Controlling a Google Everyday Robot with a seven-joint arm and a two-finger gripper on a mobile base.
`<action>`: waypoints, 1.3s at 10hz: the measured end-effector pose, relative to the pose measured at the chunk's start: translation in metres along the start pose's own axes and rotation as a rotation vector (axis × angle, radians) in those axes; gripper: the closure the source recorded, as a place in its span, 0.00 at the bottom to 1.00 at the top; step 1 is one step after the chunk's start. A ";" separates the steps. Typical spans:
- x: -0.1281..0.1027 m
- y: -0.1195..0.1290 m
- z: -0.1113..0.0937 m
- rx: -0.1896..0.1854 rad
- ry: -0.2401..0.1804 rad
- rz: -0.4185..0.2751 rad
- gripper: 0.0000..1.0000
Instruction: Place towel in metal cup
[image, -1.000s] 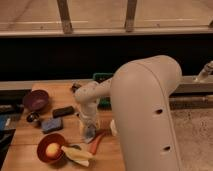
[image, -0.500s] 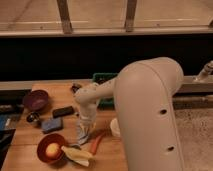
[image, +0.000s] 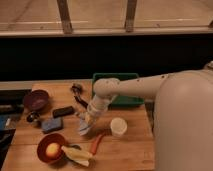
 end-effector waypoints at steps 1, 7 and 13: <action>-0.014 0.004 -0.023 0.015 -0.043 -0.024 1.00; -0.104 0.059 -0.048 0.047 -0.128 -0.204 1.00; -0.121 0.074 -0.045 0.028 -0.140 -0.236 1.00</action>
